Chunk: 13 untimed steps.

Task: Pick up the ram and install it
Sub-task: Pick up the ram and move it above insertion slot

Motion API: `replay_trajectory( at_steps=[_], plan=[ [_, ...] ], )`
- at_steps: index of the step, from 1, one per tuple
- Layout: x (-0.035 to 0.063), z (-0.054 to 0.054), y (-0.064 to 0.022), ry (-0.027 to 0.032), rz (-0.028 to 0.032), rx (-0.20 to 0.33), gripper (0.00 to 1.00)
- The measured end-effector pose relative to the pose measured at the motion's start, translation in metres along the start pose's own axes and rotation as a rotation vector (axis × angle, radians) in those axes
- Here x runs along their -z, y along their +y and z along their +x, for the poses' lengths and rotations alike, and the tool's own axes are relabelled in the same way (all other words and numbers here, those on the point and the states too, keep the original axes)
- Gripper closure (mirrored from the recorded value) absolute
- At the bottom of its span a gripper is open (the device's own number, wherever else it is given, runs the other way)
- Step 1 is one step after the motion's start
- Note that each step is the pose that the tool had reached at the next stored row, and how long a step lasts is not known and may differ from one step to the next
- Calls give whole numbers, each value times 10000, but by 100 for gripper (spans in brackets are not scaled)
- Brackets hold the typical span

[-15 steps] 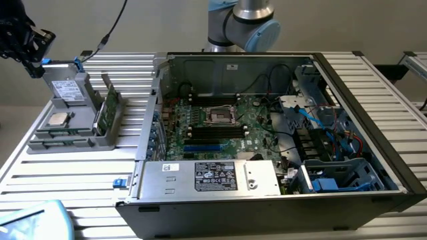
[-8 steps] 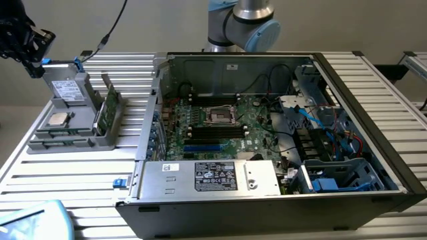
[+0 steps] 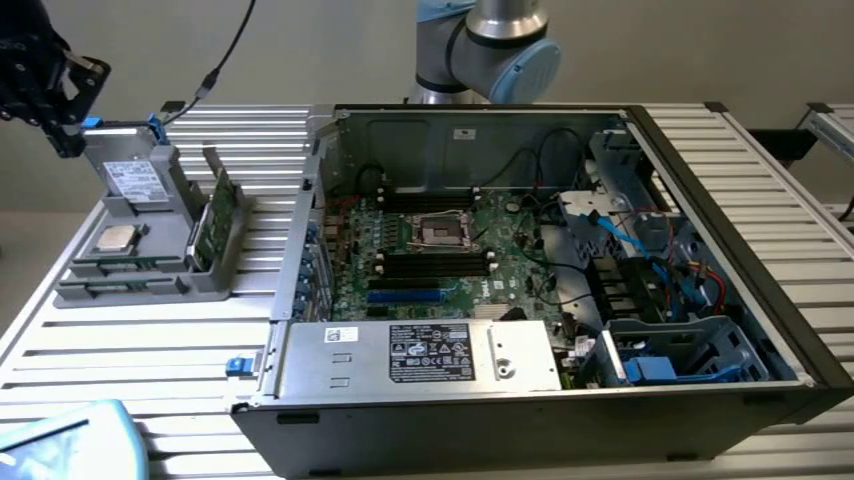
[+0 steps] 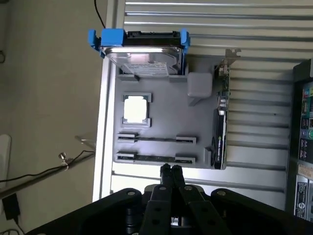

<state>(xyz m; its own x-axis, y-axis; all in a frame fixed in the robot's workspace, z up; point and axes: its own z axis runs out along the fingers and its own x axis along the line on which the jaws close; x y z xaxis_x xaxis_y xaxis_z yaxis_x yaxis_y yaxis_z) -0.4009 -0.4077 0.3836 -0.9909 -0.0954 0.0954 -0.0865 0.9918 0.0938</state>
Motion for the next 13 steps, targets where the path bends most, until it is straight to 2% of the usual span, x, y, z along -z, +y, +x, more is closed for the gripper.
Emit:
replay_trajectory(
  at_steps=[13],
  plan=[
    [-52, -5, -5, 224, 225, 2344, 89]
  ],
)
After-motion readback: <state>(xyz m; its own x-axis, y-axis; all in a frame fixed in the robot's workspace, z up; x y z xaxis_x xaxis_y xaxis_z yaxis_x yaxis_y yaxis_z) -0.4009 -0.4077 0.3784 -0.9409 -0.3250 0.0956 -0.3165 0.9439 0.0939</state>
